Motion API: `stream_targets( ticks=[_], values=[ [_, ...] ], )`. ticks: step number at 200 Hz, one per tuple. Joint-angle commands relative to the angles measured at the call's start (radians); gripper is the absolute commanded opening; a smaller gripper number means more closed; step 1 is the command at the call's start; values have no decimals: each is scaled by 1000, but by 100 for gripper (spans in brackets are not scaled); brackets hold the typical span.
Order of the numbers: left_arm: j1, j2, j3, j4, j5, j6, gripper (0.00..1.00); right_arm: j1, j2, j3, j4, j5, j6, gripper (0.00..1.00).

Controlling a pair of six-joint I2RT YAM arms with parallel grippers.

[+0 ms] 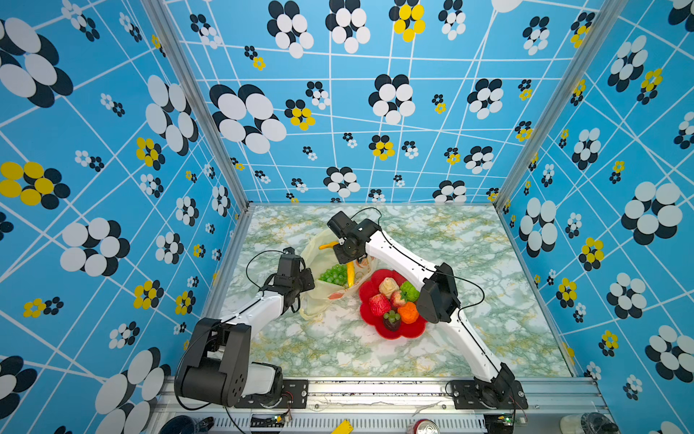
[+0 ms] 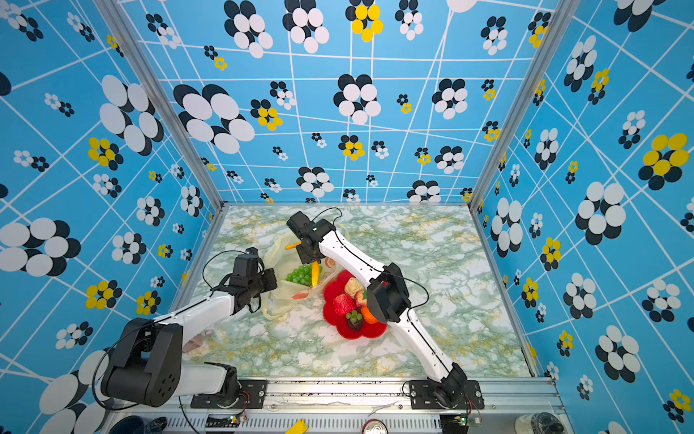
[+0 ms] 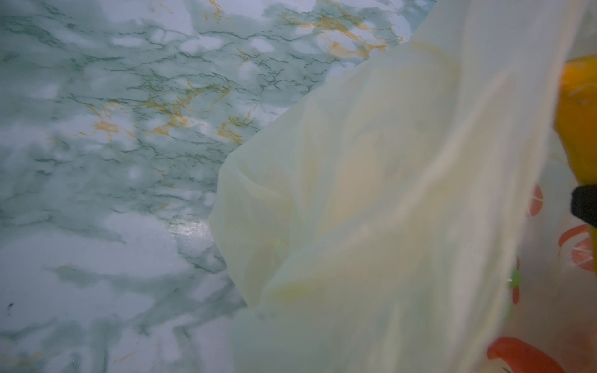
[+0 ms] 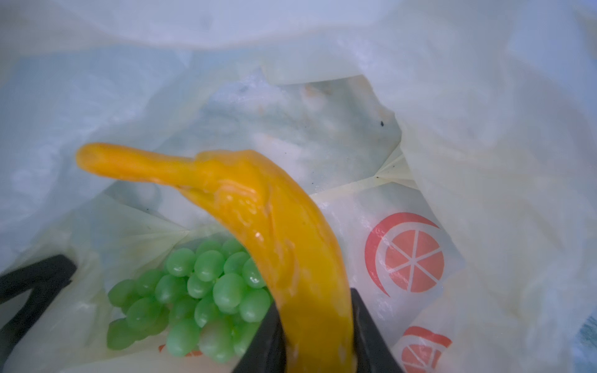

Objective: Take fruits out of the plastic bag
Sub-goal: Pick up the fruit from the plastic bag, then place the fruit on the plate.

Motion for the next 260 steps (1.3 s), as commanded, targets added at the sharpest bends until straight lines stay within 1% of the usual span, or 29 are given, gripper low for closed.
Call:
stream_targets(
  ticks=[1,46,76,89,92,111,150,175,196,231,260],
  values=[
    [7,4,13,-6,6,-5,0,-2,-55,-25,19,21,-20,30],
    [7,6,12,-4,7,-5,0,5,-147,-37,-28,-19,-16,30],
    [8,7,11,0,7,-3,0,12,-262,-149,-49,-21,-32,30],
    [7,8,10,2,5,-4,0,10,-315,-228,-47,-16,-32,30],
    [7,9,11,-1,2,-4,0,11,-355,-249,-45,-13,-31,30],
    [9,9,18,-16,-8,0,0,9,-469,-389,-34,16,-24,30],
    [10,-4,3,10,3,-3,0,-38,-695,-678,-38,36,43,30],
    [10,-7,3,7,3,-3,0,-100,-850,-877,-8,39,74,30],
    [10,-17,-3,10,-6,-4,0,-155,-963,-1040,38,39,68,31],
    [10,-7,-2,14,-4,-7,0,-222,-1039,-1189,94,27,79,31],
    [10,-12,-10,21,-11,-12,0,-254,-1064,-1309,195,24,98,31]
  ],
)
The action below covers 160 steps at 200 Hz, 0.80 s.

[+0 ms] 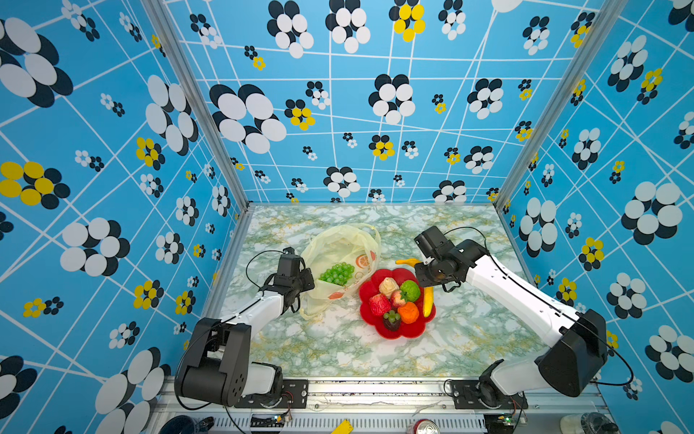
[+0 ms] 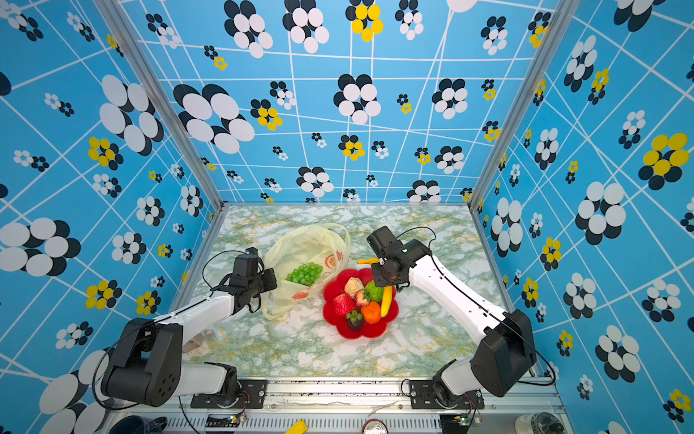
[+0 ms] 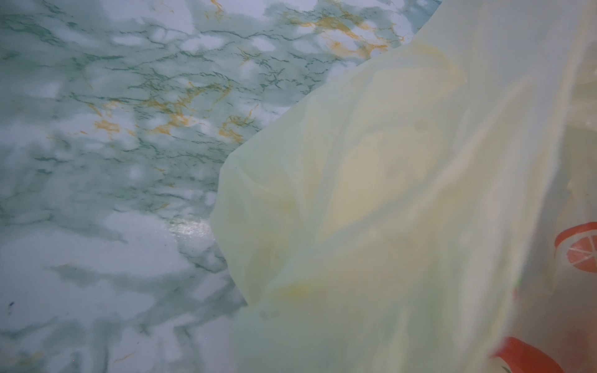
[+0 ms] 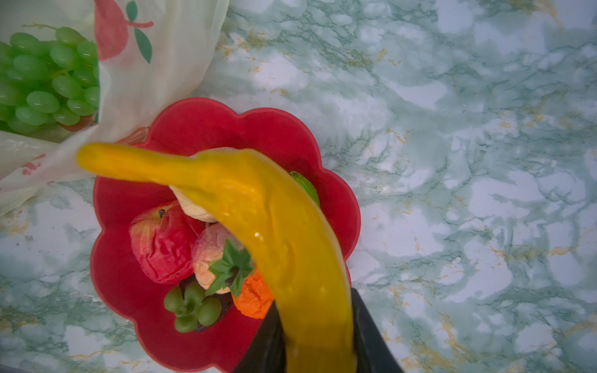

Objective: Take fruits out of the plastic bag
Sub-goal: Place the fruit on the plate.

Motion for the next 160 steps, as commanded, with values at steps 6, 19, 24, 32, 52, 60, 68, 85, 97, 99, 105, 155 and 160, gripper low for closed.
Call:
stream_targets(
  ticks=[6,19,24,32,52,60,68,85,97,99,105,155,160],
  values=[
    [10,-13,-10,18,-11,-11,0,-37,-17,-90,110,-12,34,31],
    [9,-16,-13,20,-10,-10,0,-52,-4,-109,128,-19,34,30],
    [10,-16,-14,20,-11,-11,0,-54,1,-112,132,-20,31,30],
    [10,-15,-13,19,-11,-11,0,-55,11,-119,143,-21,27,30],
    [9,-17,-13,19,-10,-12,0,-59,34,-134,161,-19,19,31],
    [10,-19,-15,19,-10,-13,0,-60,44,-142,171,-22,17,32],
    [10,-22,-17,22,-10,-16,0,-64,55,-146,180,-34,13,33],
    [9,-26,-19,24,-10,-17,0,-78,87,-145,185,-55,15,33],
    [9,-26,-18,23,-10,-17,0,-80,102,-146,195,-57,13,33],
    [10,-26,-18,23,-10,-17,0,-80,104,-149,197,-55,13,33],
    [9,-24,-17,22,-10,-16,0,-81,110,-149,203,-56,11,33],
    [9,-25,-17,20,-13,-13,0,-92,147,-159,216,-56,8,32],
    [9,-24,-18,20,-12,-14,0,-92,148,-160,217,-54,7,31]
  ],
)
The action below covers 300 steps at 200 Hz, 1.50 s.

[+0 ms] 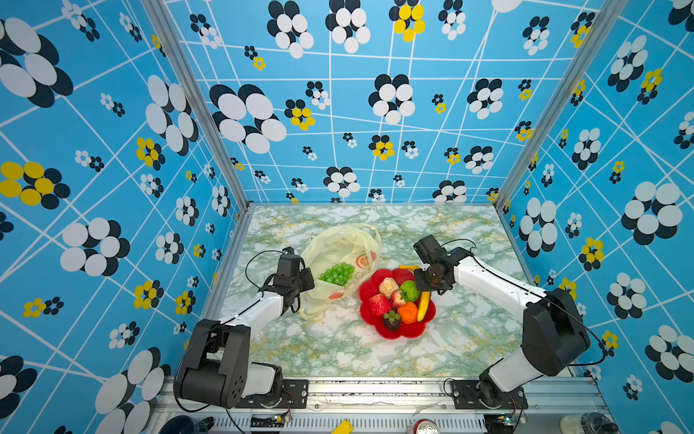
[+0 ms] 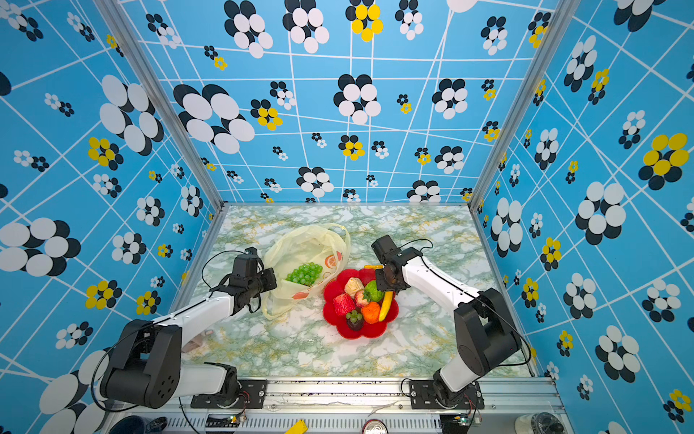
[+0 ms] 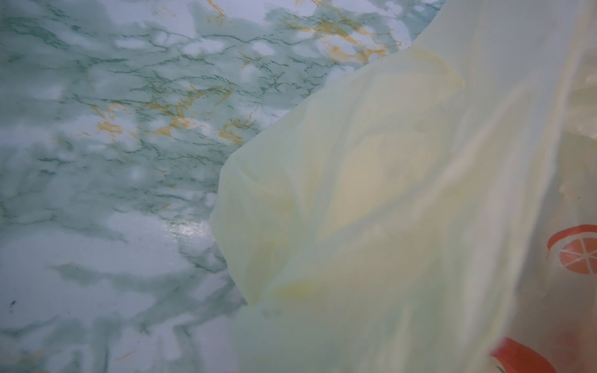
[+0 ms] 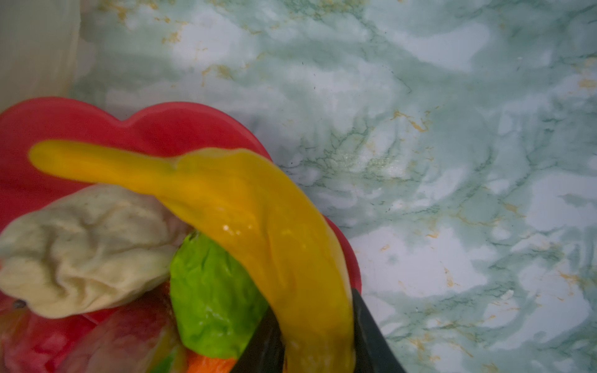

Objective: Take fruits out of the plastic bag
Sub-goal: Place the fruit on the plate.

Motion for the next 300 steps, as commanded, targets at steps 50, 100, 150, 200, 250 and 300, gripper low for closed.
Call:
stream_targets(
  ticks=[50,100,150,200,250,300],
  values=[
    [8,-11,-14,20,-13,-4,0,-5,19,-17,-30,25,-41,28],
    [9,-7,-11,17,-19,-2,0,1,38,1,-26,-6,-53,32],
    [8,-12,-12,17,-19,0,0,4,44,28,-36,-3,-54,40],
    [9,-6,-9,21,-7,2,0,12,16,22,-49,8,-49,41],
    [-1,0,-5,23,2,8,0,16,-1,24,-41,10,-45,40],
    [-6,2,-3,25,-1,11,0,42,50,60,-33,-4,-40,42]
  ],
)
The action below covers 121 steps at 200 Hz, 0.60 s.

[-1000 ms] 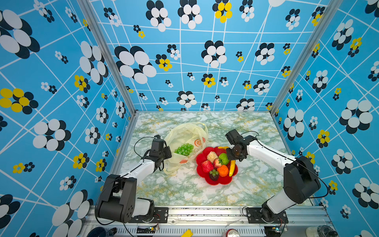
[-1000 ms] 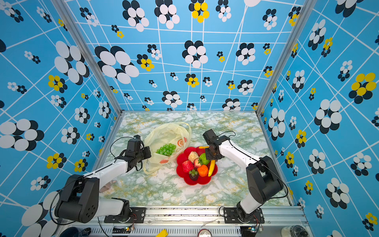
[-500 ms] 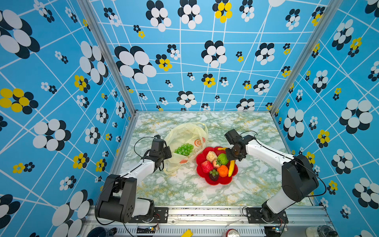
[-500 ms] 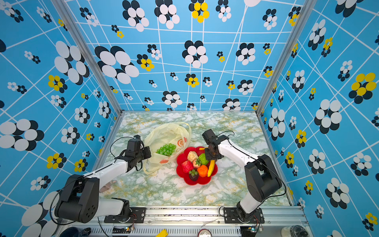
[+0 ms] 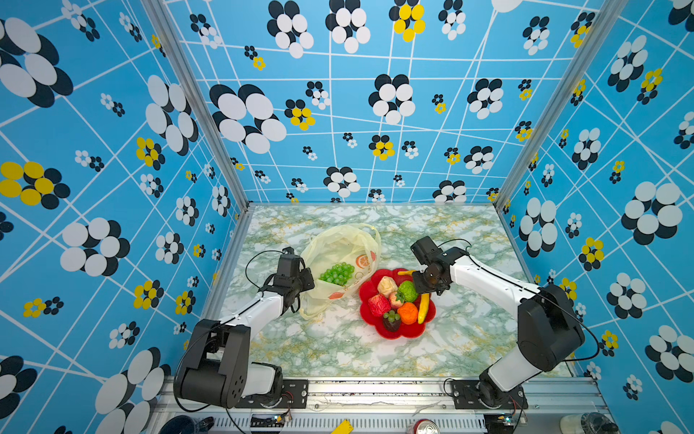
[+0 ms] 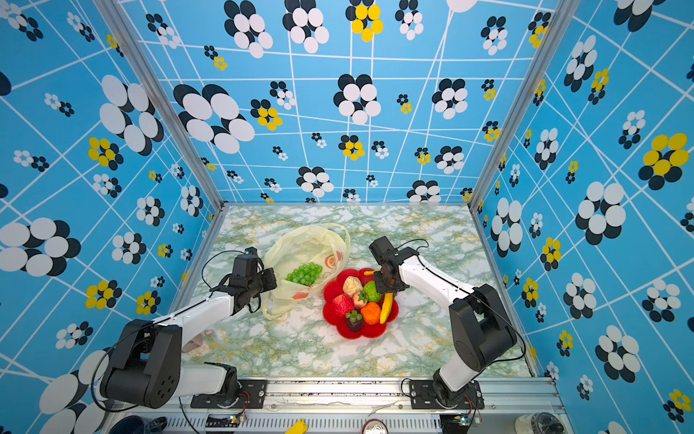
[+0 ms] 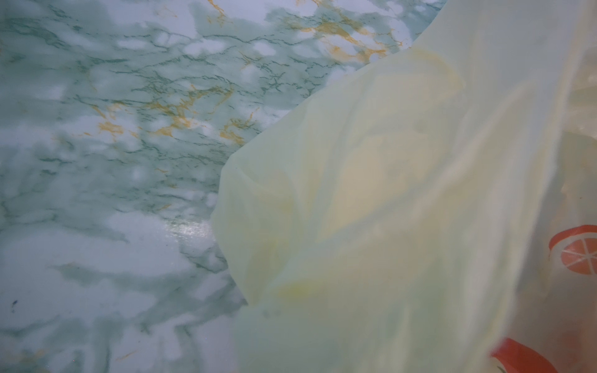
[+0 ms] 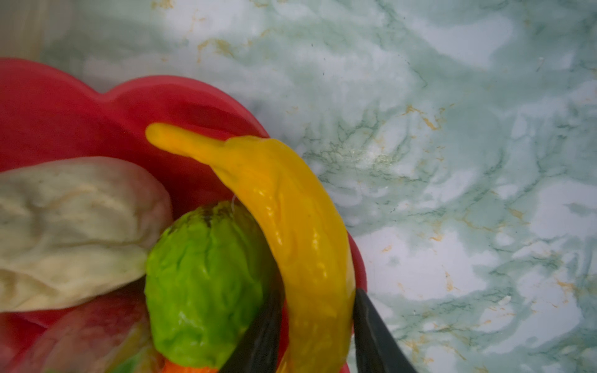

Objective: Take fruits out of the plastic bag
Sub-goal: Place the fruit on the plate.

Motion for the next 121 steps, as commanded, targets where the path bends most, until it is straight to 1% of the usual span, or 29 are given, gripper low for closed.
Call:
stream_targets(
  ticks=[1,33,91,107,121],
  values=[
    [-5,1,-3,24,2,11,0,24,23,43,-13,-8,8,42],
    [-4,0,-2,22,0,12,0,31,35,55,-18,8,8,44],
    [-9,9,4,22,5,14,0,31,-7,62,-57,54,5,49],
    [-14,16,14,26,12,13,0,39,-29,94,-103,73,29,53],
    [-20,37,62,3,21,15,0,62,-51,148,-156,104,59,56]
  ],
)
